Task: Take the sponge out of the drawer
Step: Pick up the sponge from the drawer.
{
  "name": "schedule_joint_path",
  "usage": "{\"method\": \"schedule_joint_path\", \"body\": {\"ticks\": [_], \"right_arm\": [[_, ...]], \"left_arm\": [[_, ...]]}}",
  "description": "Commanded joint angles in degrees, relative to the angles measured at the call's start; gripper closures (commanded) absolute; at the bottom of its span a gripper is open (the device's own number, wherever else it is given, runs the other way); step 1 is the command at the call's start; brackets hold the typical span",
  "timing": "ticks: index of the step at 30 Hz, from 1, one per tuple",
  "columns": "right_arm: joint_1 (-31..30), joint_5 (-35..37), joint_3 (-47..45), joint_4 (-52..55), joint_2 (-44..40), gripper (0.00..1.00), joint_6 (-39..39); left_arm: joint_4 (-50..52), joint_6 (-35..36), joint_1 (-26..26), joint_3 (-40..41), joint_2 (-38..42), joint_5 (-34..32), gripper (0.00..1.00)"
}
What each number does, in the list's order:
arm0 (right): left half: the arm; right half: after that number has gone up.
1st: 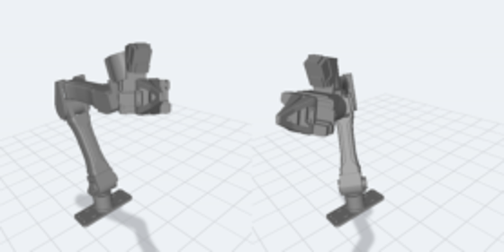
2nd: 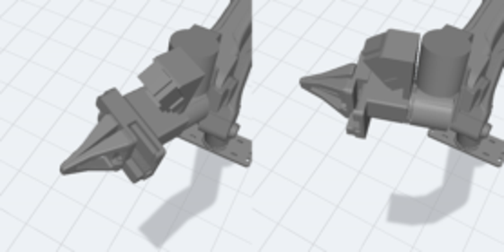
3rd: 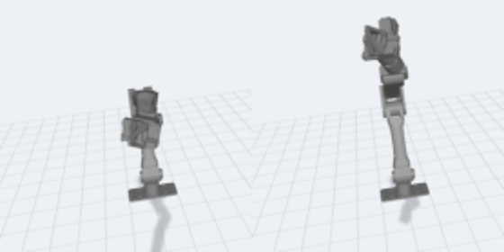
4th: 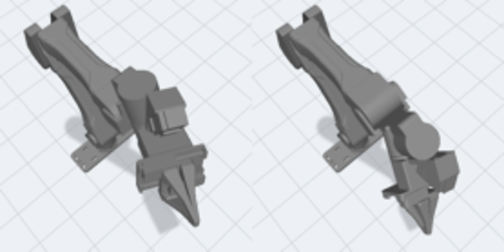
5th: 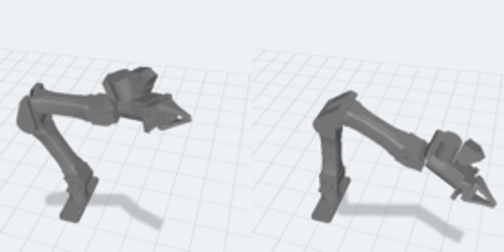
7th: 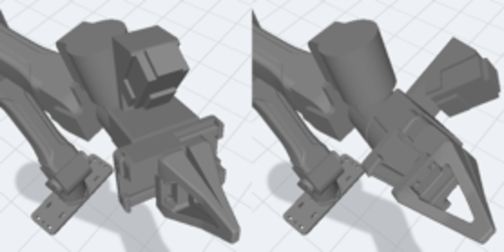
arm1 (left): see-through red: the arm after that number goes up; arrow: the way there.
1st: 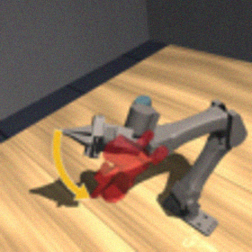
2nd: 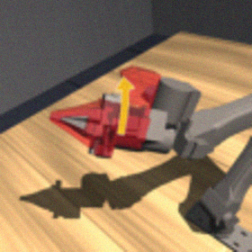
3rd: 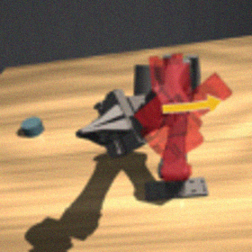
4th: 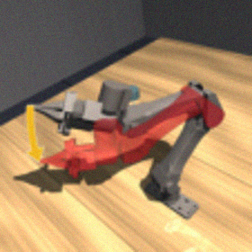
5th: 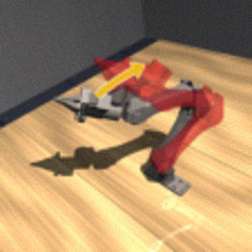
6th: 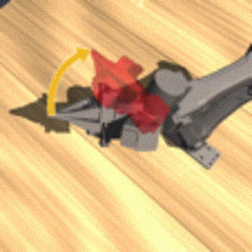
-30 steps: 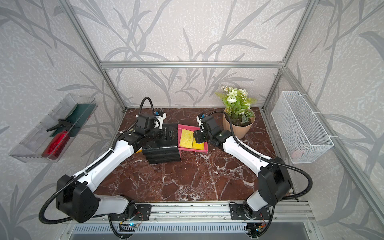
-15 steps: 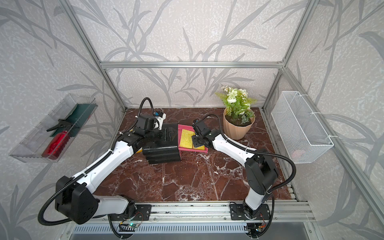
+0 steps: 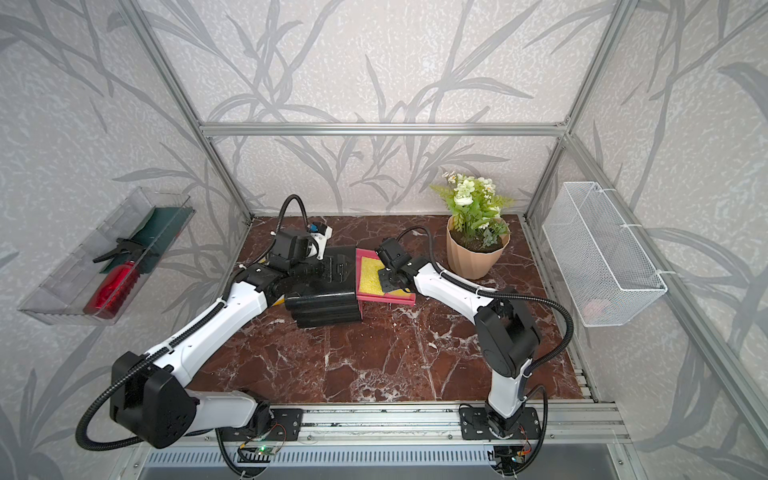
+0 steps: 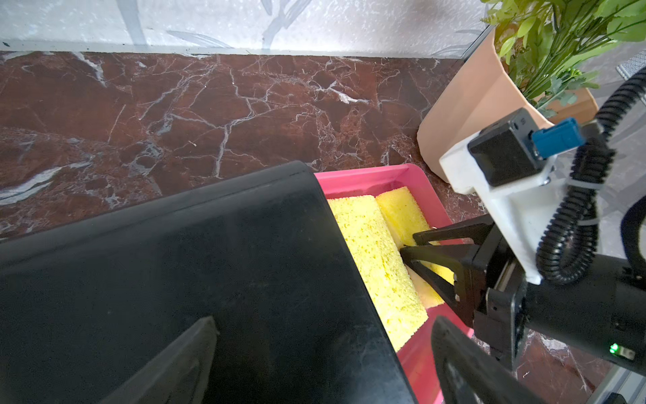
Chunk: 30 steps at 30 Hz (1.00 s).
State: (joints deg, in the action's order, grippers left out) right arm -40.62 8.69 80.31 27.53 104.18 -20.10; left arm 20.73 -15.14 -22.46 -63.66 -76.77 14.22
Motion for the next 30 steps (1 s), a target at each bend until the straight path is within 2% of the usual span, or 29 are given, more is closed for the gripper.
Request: {"method": "schedule_joint_path", "body": {"ticks": [1, 4, 9, 15, 17, 19, 22, 30], "right_arm": [[-0.2, -2.3, -0.7, 0.9, -0.2, 0.87, 0.1], [-0.3, -2.9, -1.6, -0.6, -2.7, 0.94, 1.2], [-0.2, -3.1, -3.0, -3.1, -9.3, 0.96, 6.8], [-0.2, -5.1, -6.0, -6.3, -16.9, 0.95, 21.7], [-0.3, -8.0, -7.2, -6.6, -19.0, 0.96, 25.6], [-0.3, -8.5, -7.8, -6.7, -20.3, 0.96, 27.0], [-0.3, -6.9, -7.8, -5.8, -21.2, 0.96, 28.1], [-0.2, -6.9, -9.5, -7.2, -25.4, 0.96, 30.6]], "left_arm": [[2.5, 0.1, -0.1, 0.8, 0.6, -0.2, 0.05], [2.4, -0.3, -0.1, 0.6, 1.2, 0.5, 0.04], [3.6, -1.6, -0.1, -2.3, 1.4, 3.5, 0.05], [9.7, -2.5, -0.1, -10.0, 0.0, 11.1, 0.04], [11.4, -3.3, -0.1, -12.1, -0.5, 14.1, 0.05], [12.4, -3.4, -0.1, -13.5, -0.9, 15.7, 0.04], [12.8, -3.7, -0.1, -14.3, -1.4, 14.6, 0.04], [15.6, -3.8, -0.1, -19.2, -7.2, 18.0, 0.06]]}}
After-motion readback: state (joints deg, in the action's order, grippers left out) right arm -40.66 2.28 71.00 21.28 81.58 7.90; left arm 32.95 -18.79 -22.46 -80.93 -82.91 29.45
